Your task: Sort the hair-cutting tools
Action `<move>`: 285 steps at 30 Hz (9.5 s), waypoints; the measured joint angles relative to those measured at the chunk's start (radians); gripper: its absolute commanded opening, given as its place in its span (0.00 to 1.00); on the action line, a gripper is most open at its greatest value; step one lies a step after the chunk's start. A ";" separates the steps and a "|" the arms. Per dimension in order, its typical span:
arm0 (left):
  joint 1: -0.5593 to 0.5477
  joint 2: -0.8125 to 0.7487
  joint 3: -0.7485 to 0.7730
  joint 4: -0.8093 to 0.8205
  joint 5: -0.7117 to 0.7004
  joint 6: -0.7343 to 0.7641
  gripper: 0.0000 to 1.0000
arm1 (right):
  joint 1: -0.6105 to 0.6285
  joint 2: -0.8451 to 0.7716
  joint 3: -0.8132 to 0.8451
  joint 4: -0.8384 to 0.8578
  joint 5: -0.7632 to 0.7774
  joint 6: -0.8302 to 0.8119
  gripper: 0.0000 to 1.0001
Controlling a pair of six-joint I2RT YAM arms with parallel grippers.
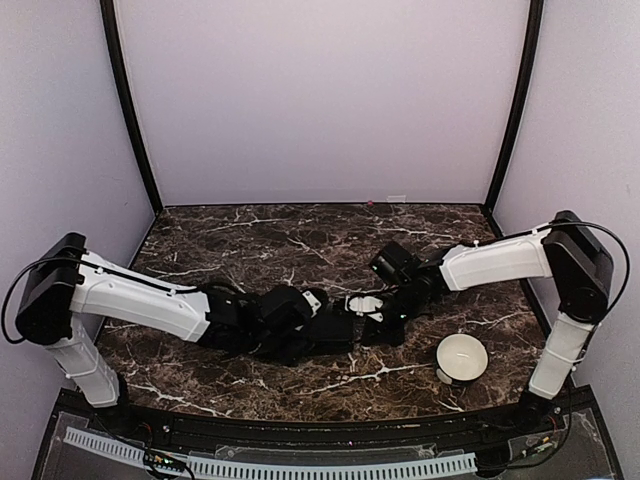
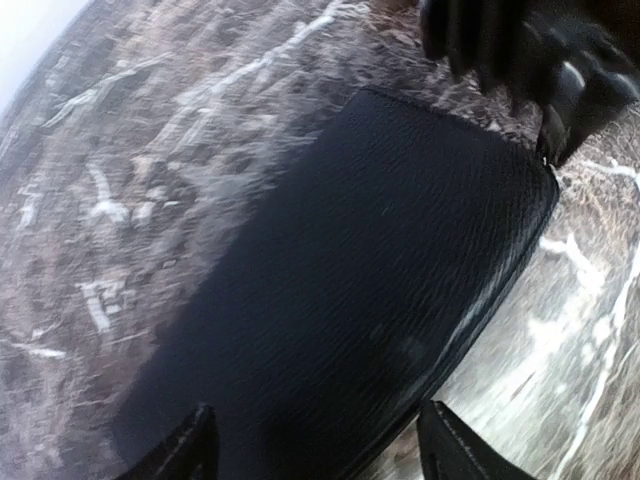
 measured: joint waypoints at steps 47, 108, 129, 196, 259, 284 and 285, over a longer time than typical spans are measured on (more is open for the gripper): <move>0.245 -0.305 -0.339 0.051 0.431 -0.437 0.49 | -0.022 0.413 0.589 -0.092 0.196 0.020 0.00; 0.224 -0.032 -0.068 0.059 0.278 -0.405 0.09 | 0.127 0.221 0.269 0.032 0.074 0.008 0.00; 0.268 -0.274 -0.276 -0.108 0.197 -0.460 0.20 | 0.115 0.219 0.268 0.035 0.060 0.009 0.00; 0.687 0.282 0.322 -0.066 0.811 0.078 0.55 | 0.005 0.232 0.279 0.013 0.070 0.000 0.00; 0.690 0.423 0.444 -0.158 1.189 0.142 0.00 | 0.005 0.186 0.229 -0.006 0.106 -0.021 0.00; 0.689 0.423 0.430 -0.135 1.211 0.122 0.00 | -0.079 0.101 0.096 0.056 0.057 -0.051 0.00; 0.689 0.423 0.420 -0.127 1.211 0.118 0.00 | -0.084 0.093 0.088 0.060 0.059 -0.052 0.00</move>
